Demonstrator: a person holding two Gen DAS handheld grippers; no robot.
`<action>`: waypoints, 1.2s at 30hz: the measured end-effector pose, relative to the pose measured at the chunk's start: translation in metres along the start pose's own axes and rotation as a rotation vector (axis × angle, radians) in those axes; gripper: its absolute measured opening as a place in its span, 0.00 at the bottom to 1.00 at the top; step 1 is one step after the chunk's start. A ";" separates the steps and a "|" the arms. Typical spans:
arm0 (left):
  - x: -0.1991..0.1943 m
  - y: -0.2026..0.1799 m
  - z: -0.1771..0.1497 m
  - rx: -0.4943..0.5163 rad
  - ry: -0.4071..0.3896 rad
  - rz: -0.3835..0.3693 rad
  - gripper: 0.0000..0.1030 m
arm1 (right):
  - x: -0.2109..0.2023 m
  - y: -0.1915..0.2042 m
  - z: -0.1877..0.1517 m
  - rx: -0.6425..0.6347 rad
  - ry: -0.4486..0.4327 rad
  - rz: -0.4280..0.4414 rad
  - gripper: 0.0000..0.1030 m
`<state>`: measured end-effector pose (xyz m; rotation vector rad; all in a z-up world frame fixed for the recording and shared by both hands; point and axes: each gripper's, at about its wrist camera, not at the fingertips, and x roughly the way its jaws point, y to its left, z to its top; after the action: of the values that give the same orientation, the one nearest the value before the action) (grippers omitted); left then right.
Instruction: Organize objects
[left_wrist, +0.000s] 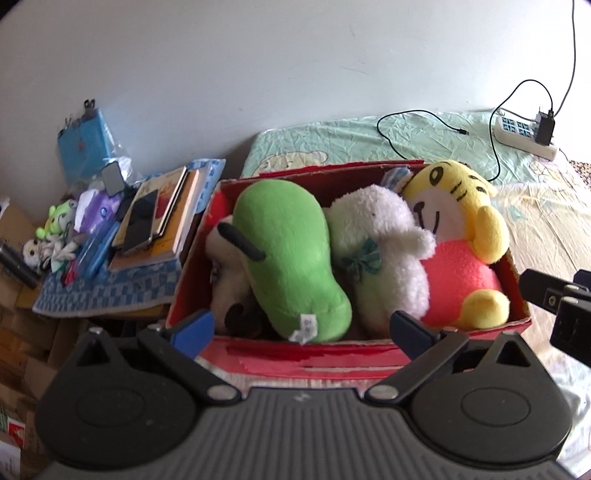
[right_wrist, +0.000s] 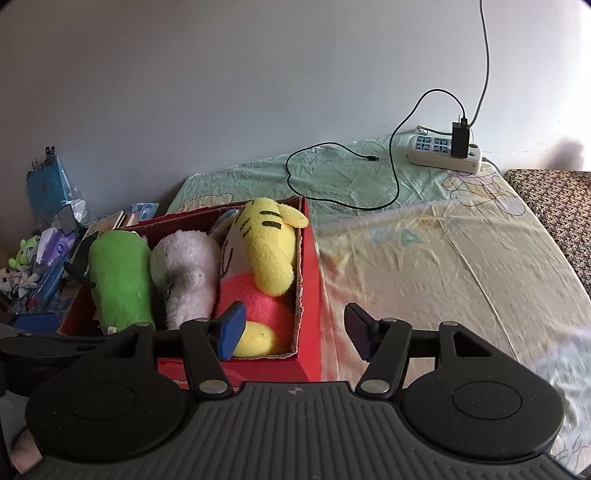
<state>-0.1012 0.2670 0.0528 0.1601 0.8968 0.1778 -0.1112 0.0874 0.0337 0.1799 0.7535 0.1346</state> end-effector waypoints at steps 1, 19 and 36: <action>0.002 0.002 0.001 0.002 -0.001 -0.003 0.99 | 0.001 0.001 -0.001 0.007 -0.002 -0.007 0.60; 0.016 0.038 0.011 -0.079 0.028 0.029 0.99 | 0.020 0.040 0.013 -0.090 -0.013 0.023 0.64; 0.021 0.026 0.008 0.015 0.039 -0.037 0.99 | 0.022 0.037 0.006 -0.031 -0.006 -0.033 0.64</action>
<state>-0.0844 0.2961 0.0470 0.1542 0.9395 0.1406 -0.0934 0.1271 0.0307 0.1386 0.7481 0.1140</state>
